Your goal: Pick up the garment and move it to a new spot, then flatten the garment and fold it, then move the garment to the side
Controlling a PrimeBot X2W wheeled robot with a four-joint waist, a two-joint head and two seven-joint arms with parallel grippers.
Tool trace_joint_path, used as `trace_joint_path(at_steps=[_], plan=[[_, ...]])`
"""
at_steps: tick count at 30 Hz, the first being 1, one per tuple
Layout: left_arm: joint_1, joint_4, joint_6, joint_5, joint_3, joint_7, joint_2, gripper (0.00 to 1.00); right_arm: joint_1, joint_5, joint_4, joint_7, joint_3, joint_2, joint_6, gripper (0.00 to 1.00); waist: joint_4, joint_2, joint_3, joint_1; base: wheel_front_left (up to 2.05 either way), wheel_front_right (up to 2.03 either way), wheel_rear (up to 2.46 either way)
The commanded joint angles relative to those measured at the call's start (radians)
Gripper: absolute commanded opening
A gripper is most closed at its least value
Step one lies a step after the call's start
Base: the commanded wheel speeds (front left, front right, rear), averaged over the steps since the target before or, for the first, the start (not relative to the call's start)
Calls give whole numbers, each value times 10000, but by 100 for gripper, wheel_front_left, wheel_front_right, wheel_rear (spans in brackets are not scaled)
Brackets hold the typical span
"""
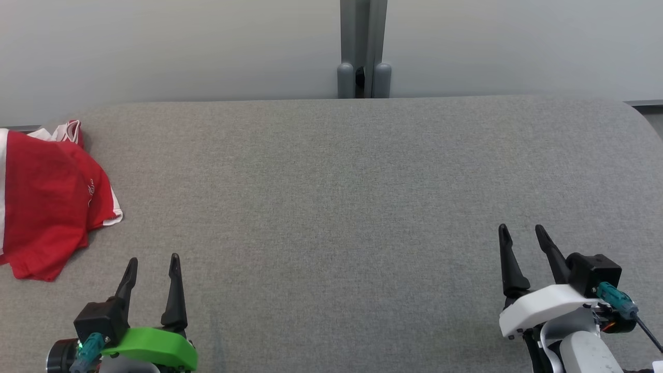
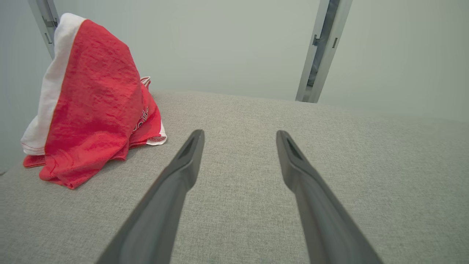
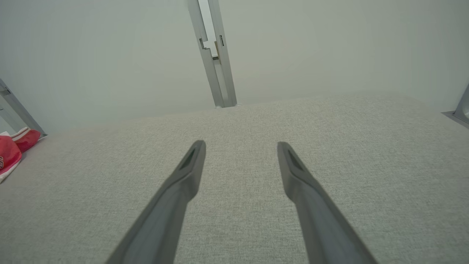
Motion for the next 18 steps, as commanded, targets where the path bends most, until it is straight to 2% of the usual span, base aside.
trace_joint_path(at_steps=[1,18], plan=[[164,5,-24,218,19,-79,35,100,27,-259,11,-92,0,-54,3,100,0,0,-2,0,0,0,0],[283,124,-16,1356,120,-379,-24,100,127,-1579,252,-404,-95,-60,2,100,78,0,42,0,0,0,0]])
